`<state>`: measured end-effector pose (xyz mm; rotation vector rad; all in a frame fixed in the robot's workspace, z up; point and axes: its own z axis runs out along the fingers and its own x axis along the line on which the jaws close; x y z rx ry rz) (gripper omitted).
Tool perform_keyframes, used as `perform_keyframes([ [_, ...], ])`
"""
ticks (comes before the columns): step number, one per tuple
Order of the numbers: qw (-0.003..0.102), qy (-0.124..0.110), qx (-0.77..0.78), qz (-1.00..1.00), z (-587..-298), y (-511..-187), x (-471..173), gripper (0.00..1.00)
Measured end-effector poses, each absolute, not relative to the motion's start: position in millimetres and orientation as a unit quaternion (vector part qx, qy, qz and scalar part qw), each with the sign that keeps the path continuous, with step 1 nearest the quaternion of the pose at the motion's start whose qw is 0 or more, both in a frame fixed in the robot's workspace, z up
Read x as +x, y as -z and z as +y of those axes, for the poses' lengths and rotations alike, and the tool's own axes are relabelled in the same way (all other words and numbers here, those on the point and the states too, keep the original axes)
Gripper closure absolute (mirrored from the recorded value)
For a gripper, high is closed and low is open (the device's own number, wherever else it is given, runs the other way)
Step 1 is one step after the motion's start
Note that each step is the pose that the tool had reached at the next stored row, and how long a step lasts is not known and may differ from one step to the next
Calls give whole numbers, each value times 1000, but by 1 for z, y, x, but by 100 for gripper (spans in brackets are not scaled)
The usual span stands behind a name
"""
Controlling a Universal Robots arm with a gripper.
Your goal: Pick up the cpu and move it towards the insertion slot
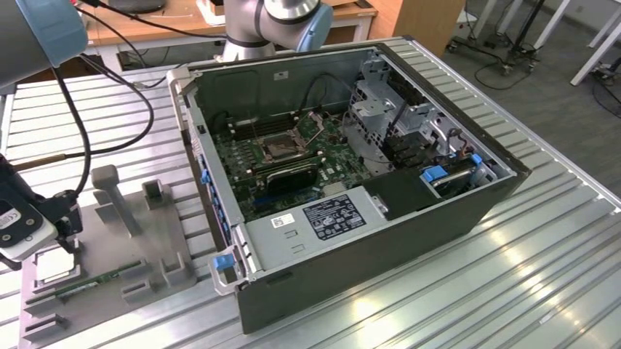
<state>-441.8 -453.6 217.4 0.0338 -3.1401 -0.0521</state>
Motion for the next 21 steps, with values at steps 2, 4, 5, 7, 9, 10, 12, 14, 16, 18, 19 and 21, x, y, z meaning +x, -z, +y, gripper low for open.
perform_keyframes([
  [2,0,17,11,-1000,-454,-217,-442,35],
  [4,0,17,11,-1000,-454,-216,-442,35],
  [5,0,17,11,-1000,-454,-216,-442,35],
  [7,0,17,11,-1000,-454,-216,-442,35],
  [9,0,17,11,-1000,-454,-215,-442,35],
  [10,0,17,11,-1000,-454,-215,-442,35],
  [12,1,17,11,-1000,-454,-215,-442,35],
  [14,0,17,11,-1000,-454,-214,-442,35],
  [16,0,17,11,-1000,-454,-214,-442,35],
  [18,0,17,11,-1000,-454,-214,-442,35],
  [19,0,17,11,-1000,-454,-213,-442,35],
  [21,0,17,11,-1000,-454,-212,-442,35],
])
